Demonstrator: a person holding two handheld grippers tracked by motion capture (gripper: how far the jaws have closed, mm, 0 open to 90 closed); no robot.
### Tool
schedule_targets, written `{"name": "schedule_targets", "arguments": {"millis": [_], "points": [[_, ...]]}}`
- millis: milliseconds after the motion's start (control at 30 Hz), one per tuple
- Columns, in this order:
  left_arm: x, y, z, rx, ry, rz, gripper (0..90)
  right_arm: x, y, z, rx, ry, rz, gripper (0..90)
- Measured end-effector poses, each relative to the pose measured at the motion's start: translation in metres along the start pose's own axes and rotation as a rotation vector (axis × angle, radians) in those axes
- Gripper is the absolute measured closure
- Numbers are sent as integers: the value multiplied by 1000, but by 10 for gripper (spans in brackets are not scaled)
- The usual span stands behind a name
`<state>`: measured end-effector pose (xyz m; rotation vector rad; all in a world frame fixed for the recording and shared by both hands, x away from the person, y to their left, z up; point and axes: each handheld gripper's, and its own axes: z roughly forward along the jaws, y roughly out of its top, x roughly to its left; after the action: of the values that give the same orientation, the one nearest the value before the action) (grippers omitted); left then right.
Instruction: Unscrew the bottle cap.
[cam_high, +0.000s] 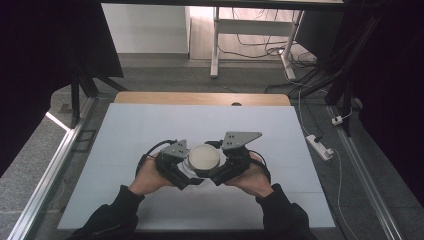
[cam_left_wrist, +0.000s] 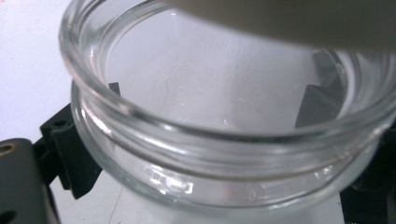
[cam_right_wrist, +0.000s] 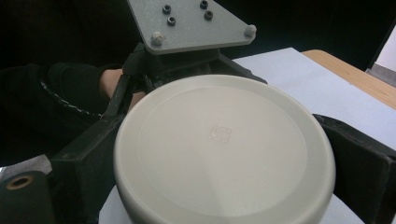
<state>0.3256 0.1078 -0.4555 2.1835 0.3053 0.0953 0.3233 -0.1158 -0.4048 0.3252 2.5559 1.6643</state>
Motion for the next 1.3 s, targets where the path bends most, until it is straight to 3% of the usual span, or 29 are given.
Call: {"name": "schedule_targets", "arguments": {"millis": [900,1300], "points": [[18,-4,-6,-28,106,-86,73,18,-2,-9,-1,-51,8,72],[29,-1,-11,-42,147,-110,73,24,-15,-11,6,-76,30,72]]}}
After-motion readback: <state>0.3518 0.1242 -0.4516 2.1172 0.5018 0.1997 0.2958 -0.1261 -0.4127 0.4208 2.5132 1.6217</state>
